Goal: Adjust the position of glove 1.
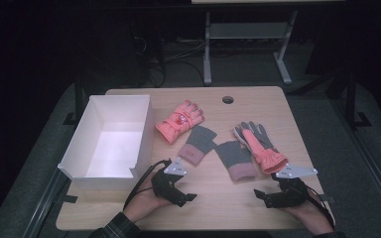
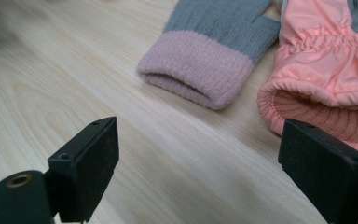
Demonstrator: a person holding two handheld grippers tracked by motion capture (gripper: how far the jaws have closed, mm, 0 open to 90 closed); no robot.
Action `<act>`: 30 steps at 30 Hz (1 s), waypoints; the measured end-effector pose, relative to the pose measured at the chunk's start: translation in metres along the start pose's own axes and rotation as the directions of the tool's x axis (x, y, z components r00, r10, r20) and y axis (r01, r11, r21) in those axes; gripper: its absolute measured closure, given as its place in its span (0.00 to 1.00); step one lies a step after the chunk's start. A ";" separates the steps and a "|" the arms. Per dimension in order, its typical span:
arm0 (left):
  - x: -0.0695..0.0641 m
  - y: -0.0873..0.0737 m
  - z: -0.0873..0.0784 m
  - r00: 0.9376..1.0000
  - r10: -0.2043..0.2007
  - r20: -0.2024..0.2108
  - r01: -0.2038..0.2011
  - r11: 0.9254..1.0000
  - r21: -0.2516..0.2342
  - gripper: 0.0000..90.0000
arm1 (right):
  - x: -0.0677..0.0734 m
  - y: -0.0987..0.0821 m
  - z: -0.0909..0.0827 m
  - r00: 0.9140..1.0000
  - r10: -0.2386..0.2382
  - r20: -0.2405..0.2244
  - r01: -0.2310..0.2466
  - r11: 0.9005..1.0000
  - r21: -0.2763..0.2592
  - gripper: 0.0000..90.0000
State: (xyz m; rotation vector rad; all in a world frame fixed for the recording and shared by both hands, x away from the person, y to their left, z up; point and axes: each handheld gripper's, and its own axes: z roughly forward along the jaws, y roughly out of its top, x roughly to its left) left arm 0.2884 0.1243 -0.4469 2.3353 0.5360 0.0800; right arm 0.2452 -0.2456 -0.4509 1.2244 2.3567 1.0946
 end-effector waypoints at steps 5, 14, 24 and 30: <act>-0.001 0.001 0.001 1.000 -0.010 -0.004 0.010 1.000 0.002 0.15 | 0.000 0.001 0.000 1.000 -0.001 -0.004 0.001 1.000 -0.002 0.13; -0.001 -0.001 -0.001 1.000 -0.006 0.004 0.006 1.000 -0.002 0.15 | 0.000 0.007 -0.001 1.000 0.021 -0.006 -0.021 1.000 -0.011 0.24; -0.001 -0.001 -0.005 1.000 0.005 -0.013 -0.005 1.000 -0.013 0.15 | 0.001 0.027 0.006 0.999 0.042 0.013 -0.041 0.999 -0.035 0.43; -0.002 -0.005 -0.003 1.000 0.006 0.009 -0.006 1.000 -0.002 0.15 | -0.001 0.041 0.017 0.999 0.038 0.011 -0.038 0.999 -0.027 0.52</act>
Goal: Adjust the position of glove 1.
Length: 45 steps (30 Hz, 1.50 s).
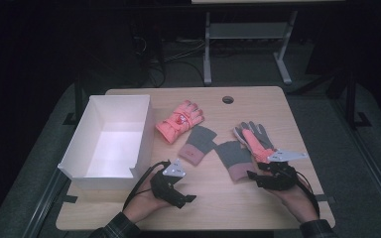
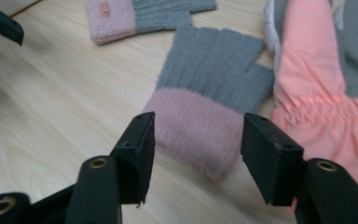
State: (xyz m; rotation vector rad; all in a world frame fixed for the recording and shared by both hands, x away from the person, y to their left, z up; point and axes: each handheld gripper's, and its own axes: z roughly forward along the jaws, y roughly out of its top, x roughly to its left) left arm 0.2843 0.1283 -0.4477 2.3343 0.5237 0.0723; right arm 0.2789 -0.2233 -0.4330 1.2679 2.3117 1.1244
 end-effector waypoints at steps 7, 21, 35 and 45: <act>-0.002 -0.001 -0.002 0.999 0.007 -0.046 -0.007 1.000 -0.002 0.15 | 0.003 0.019 0.017 1.000 -0.002 -0.016 0.002 1.000 0.020 0.61; -0.005 0.000 0.001 0.999 -0.008 -0.047 0.007 1.000 -0.008 0.15 | -0.008 0.043 0.063 1.000 0.027 -0.012 -0.026 0.995 0.095 0.70; 0.000 -0.002 0.003 0.999 -0.027 -0.036 0.026 0.999 -0.024 0.16 | -0.002 0.037 0.081 0.999 -0.003 0.038 -0.003 0.988 0.155 0.88; 0.001 -0.002 0.000 0.999 -0.014 -0.046 0.012 0.999 -0.036 0.16 | 0.000 0.040 0.071 1.000 -0.007 0.031 0.003 0.992 0.128 0.96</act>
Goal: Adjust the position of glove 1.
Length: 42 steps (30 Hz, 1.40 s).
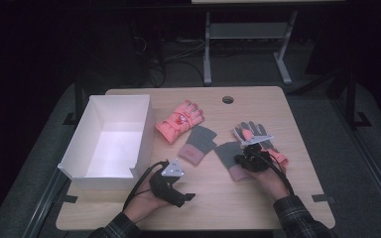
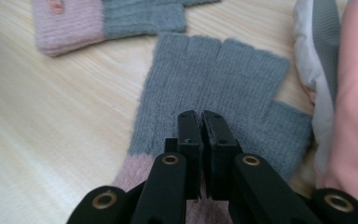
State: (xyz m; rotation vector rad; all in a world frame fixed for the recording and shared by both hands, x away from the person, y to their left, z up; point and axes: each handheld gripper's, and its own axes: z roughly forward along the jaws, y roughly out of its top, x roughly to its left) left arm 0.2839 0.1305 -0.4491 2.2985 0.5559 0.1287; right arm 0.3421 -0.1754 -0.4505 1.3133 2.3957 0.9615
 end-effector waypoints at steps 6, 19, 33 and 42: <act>0.001 0.001 0.000 1.000 0.013 0.005 -0.013 1.000 0.011 0.16 | 0.008 -0.004 -0.016 0.999 -0.019 -0.033 0.018 0.999 -0.028 0.96; -0.001 0.000 0.000 1.000 0.008 0.014 -0.008 1.000 -0.001 0.16 | 0.041 -0.024 -0.039 0.990 -0.051 -0.129 0.048 0.999 -0.022 0.96; 0.001 -0.001 -0.001 1.000 -0.009 0.005 0.009 1.000 0.003 0.16 | 0.060 -0.031 -0.033 0.981 -0.098 -0.167 0.097 0.995 -0.015 0.78; 0.001 0.002 -0.003 0.998 -0.042 0.051 0.042 0.999 0.002 0.29 | 0.039 -0.042 -0.051 0.986 -0.092 -0.137 0.089 0.996 -0.022 1.00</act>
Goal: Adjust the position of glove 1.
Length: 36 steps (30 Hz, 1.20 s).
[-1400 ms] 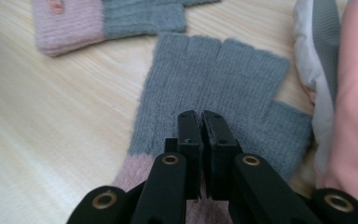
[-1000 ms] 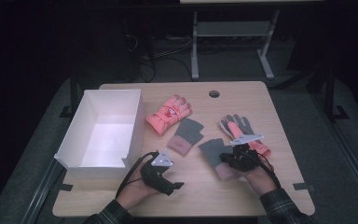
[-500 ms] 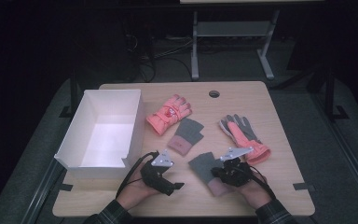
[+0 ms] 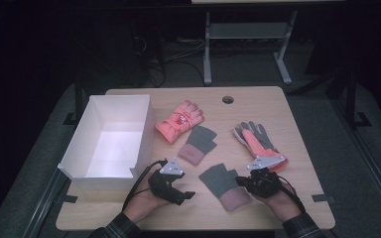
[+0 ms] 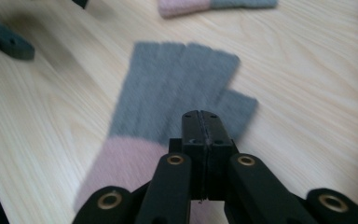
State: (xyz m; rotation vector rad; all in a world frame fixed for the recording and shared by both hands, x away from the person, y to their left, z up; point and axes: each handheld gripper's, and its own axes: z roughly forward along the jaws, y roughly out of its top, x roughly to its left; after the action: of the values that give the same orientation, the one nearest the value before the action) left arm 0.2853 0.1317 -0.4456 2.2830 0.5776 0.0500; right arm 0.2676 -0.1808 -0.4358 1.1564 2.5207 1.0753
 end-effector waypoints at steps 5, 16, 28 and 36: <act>-0.004 0.006 -0.001 1.000 0.010 0.011 -0.010 1.000 -0.008 0.65 | -0.009 -0.014 -0.009 1.000 -0.016 0.016 0.016 1.000 0.017 1.00; -0.003 0.030 0.026 0.998 0.055 0.005 -0.056 0.996 0.065 1.00 | -0.017 -0.027 -0.011 0.998 -0.059 -0.009 0.059 0.996 0.060 1.00; 0.000 0.042 0.055 0.997 0.082 -0.013 -0.081 0.992 0.094 0.99 | -0.016 -0.029 -0.008 0.997 -0.059 -0.045 0.063 0.994 0.087 1.00; 0.005 0.041 0.055 0.996 0.090 -0.014 -0.088 0.991 0.105 0.99 | -0.007 -0.028 -0.006 0.992 -0.080 -0.100 0.090 0.991 0.094 1.00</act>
State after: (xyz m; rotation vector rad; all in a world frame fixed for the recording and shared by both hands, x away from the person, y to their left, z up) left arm 0.3175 0.0719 -0.4564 2.4120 0.4984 0.0872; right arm 0.2529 -0.2010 -0.4516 1.0331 2.6981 1.0191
